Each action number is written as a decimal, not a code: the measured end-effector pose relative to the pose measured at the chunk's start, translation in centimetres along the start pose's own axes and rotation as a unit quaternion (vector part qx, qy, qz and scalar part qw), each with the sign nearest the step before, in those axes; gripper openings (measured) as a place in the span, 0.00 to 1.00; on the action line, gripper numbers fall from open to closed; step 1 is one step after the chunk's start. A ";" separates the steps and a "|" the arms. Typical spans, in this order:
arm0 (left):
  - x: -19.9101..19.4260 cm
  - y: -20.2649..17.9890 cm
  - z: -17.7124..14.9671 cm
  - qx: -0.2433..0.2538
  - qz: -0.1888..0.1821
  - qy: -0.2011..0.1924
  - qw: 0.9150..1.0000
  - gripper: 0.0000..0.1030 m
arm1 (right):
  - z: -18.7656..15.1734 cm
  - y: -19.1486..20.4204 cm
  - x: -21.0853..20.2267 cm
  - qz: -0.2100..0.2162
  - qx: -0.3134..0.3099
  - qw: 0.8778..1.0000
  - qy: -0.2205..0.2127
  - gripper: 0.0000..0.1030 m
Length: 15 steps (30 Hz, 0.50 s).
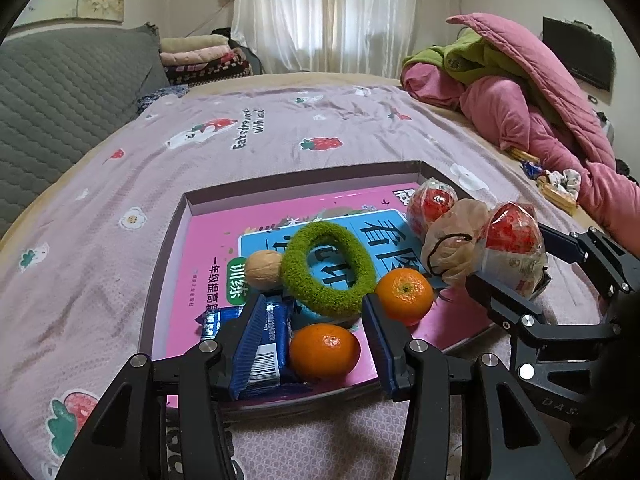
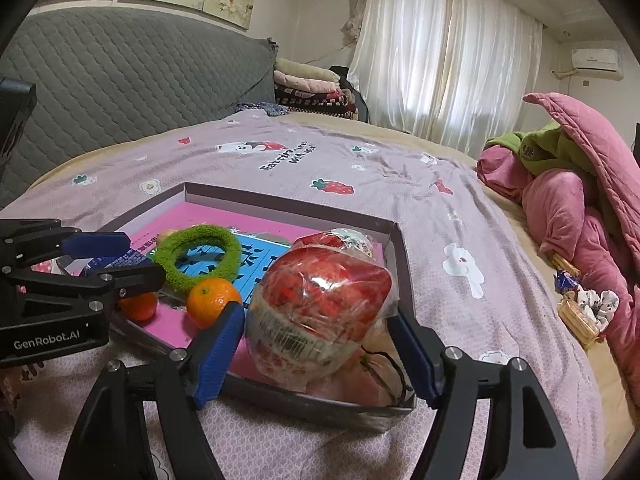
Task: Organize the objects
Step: 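Open the left tool to drop the mandarin while the right releases the snack in the tray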
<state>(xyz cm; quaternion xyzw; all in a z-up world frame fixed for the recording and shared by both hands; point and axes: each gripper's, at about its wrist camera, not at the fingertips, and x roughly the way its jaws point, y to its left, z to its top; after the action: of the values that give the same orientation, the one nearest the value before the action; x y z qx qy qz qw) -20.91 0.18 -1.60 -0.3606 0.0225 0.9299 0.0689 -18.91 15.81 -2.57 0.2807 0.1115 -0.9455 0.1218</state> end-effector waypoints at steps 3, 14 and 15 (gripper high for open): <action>0.1 0.1 0.0 -0.001 0.000 -0.001 1.000 0.50 | 0.1 0.1 -0.2 -0.001 -0.003 1.000 -0.003 0.72; -0.3 0.3 0.1 -0.005 0.001 0.000 1.000 0.56 | 0.4 0.2 -0.9 0.002 -0.005 1.000 -0.014 0.78; -0.4 0.3 0.1 -0.007 0.001 0.000 1.000 0.58 | 0.5 0.2 -1.0 0.002 -0.005 1.000 -0.014 0.78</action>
<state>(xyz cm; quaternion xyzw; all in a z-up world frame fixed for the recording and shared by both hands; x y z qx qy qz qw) -20.75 -0.18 -1.25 -0.3606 0.0163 0.9302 0.0659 -18.29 15.68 -1.68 0.2670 0.1135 -0.9485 0.1269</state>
